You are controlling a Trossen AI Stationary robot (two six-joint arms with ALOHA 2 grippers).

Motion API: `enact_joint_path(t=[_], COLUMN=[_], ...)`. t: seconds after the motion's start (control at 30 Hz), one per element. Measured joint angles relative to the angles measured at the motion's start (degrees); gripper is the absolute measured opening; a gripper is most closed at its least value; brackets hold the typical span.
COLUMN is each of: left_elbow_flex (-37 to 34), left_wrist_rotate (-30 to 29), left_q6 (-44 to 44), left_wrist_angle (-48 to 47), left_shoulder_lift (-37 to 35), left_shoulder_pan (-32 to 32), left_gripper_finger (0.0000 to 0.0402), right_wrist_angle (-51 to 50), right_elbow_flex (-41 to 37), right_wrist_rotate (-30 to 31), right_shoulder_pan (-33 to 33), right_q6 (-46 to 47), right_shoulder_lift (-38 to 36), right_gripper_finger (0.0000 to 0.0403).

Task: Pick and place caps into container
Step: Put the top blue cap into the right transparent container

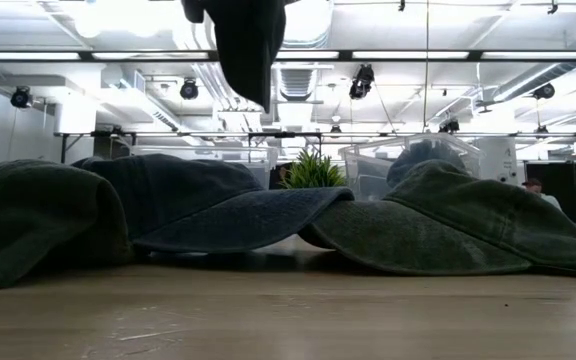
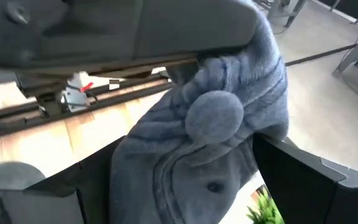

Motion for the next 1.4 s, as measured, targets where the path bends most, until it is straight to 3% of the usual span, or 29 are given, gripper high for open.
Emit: enact_joint_path(t=[0.33,0.8,1.0,1.23,1.4], left_elbow_flex=[0.0,0.0,0.0,-0.03,-0.09], left_wrist_rotate=[1.11,2.8,2.8,2.8,4.03], left_q6=[-1.17,-1.78,-1.78,-1.7,-0.97], left_wrist_angle=[-0.19,-0.89,-1.62,-1.77,-1.81], left_shoulder_lift=[-0.04,0.04,0.04,0.07,0.09], left_shoulder_pan=[-0.22,-0.44,-0.44,-0.44,-0.44], left_gripper_finger=[0.0,0.0,0.0,0.0,0.0009], right_wrist_angle=[-0.28,0.17,-0.13,-1.32,-3.46], right_elbow_flex=[0.0,0.06,0.81,0.81,1.52], right_wrist_rotate=[4.38,4.59,4.32,-1.6,-1.57], right_shoulder_pan=[-0.31,-1.89,-2.02,-3.16,-3.12], right_q6=[-4.28,-4.56,-6.09,-6.21,-7.42], right_shoulder_lift=[-1.67,-2.39,-2.43,-2.43,-2.43], right_gripper_finger=[0.0326,0.0314,0.0226,0.0038,0.0013])
